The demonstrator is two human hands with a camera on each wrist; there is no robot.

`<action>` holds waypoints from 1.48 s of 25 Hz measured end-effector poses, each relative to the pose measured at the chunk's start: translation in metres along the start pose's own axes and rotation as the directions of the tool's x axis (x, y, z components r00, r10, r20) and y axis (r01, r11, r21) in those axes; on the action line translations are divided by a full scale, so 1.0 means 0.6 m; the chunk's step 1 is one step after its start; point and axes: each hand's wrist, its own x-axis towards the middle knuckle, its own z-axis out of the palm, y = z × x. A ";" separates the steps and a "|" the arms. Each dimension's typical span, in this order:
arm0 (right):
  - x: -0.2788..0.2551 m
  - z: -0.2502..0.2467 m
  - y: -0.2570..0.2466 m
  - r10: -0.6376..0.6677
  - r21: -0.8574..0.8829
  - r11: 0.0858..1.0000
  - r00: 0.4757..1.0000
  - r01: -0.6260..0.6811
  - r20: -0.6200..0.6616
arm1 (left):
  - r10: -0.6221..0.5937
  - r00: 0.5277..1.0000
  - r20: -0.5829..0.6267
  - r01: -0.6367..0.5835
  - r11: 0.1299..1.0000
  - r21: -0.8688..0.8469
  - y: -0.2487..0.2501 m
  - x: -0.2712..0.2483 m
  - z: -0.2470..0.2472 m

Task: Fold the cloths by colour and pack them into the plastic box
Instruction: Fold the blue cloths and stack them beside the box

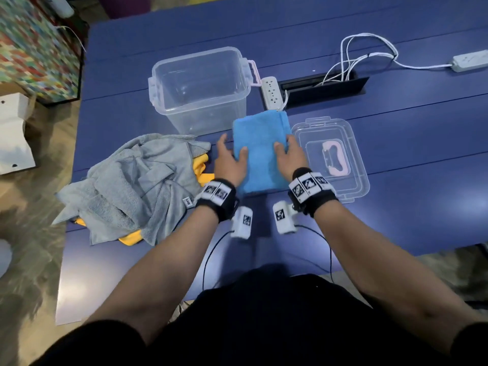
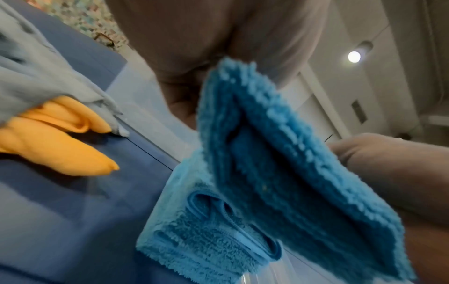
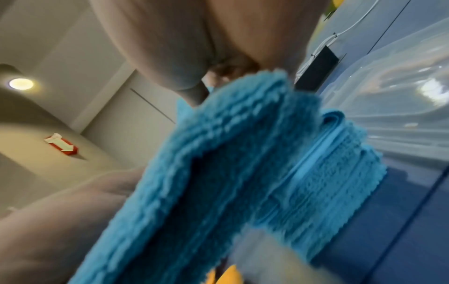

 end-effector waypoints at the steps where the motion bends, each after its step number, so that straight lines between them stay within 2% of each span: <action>1: 0.025 -0.006 0.000 0.033 -0.057 0.998 0.999 -0.035 -0.035 | -0.060 0.998 0.006 0.059 0.994 0.090 0.011 0.021 0.020; 2: 0.044 -0.012 -0.001 0.045 -0.094 0.994 0.997 -0.050 -0.057 | -0.063 0.998 0.006 0.062 0.988 0.138 0.013 0.038 0.036; 7: 0.118 -0.022 -0.002 -0.017 -0.064 0.998 0.997 0.012 -0.076 | 0.161 0.983 -0.090 -0.152 0.983 0.102 0.014 0.087 0.081; 9: 0.133 -0.015 0.014 0.004 -0.115 0.993 0.999 -0.009 -0.047 | 0.162 0.984 -0.074 -0.151 0.979 0.135 0.007 0.096 0.089; 12: 0.142 -0.001 0.046 0.102 -0.208 0.973 0.995 -0.101 -0.005 | 0.113 0.992 -0.049 -0.097 0.960 0.261 -0.009 0.095 0.103; 14: 0.142 0.001 0.056 0.076 -0.215 0.973 0.995 -0.087 -0.061 | 0.117 0.992 -0.052 -0.096 0.947 0.306 -0.019 0.088 0.106; 15: 0.141 0.001 0.058 0.020 -0.247 0.968 0.995 -0.044 -0.098 | 0.128 0.989 -0.069 -0.099 0.940 0.328 -0.021 0.085 0.106; 16: 0.143 0.000 0.059 -0.066 -0.293 0.956 0.989 0.024 -0.134 | 0.177 0.980 -0.095 -0.126 0.911 0.393 -0.021 0.085 0.107; 17: 0.146 -0.001 0.059 -0.166 -0.342 0.934 0.972 0.102 -0.164 | 0.260 0.960 -0.104 -0.175 0.848 0.500 -0.019 0.089 0.108; 18: 0.154 -0.001 0.062 -0.265 -0.392 0.903 0.946 0.176 -0.188 | 0.351 0.935 -0.058 -0.245 0.755 0.609 -0.015 0.095 0.108; 19: 0.161 -0.001 0.064 -0.332 -0.443 0.868 0.926 0.225 -0.181 | 0.415 0.909 0.046 -0.331 0.649 0.685 -0.011 0.103 0.108; 20: 0.171 0.000 0.068 -0.350 -0.485 0.838 0.928 0.250 -0.126 | 0.427 0.887 0.175 -0.413 0.567 0.713 -0.010 0.113 0.111; 21: 0.181 0.004 0.072 -0.321 -0.516 0.816 0.947 0.260 -0.031 | 0.387 0.879 0.279 -0.459 0.525 0.717 -0.013 0.123 0.114; 23: 0.194 0.012 0.085 -0.213 -0.545 0.797 0.965 0.261 0.151 | 0.223 0.901 0.372 -0.431 0.558 0.709 -0.029 0.137 0.122; 25: 0.206 0.015 0.095 -0.179 -0.553 0.792 0.964 0.261 0.199 | 0.128 0.916 0.381 -0.382 0.570 0.727 -0.043 0.148 0.132; 30: 0.218 0.009 0.082 -0.133 -0.501 0.828 0.955 0.254 0.264 | 0.072 0.914 0.400 -0.365 0.580 0.728 -0.035 0.161 0.133; 33: 0.211 -0.003 0.071 -0.111 -0.419 0.879 0.953 0.227 0.283 | 0.088 0.913 0.398 -0.361 0.627 0.690 -0.030 0.162 0.119; 35: 0.196 -0.014 0.071 -0.114 -0.285 0.943 0.971 0.173 0.212 | 0.194 0.941 0.277 -0.326 0.737 0.592 -0.027 0.147 0.109; 36: 0.189 -0.021 0.073 -0.123 -0.182 0.972 0.982 0.148 0.142 | 0.197 0.966 0.170 -0.256 0.833 0.491 -0.016 0.136 0.099; 37: 0.179 -0.029 0.075 -0.110 -0.046 0.992 0.991 0.114 0.071 | 0.127 0.991 0.046 -0.135 0.935 0.328 -0.016 0.134 0.094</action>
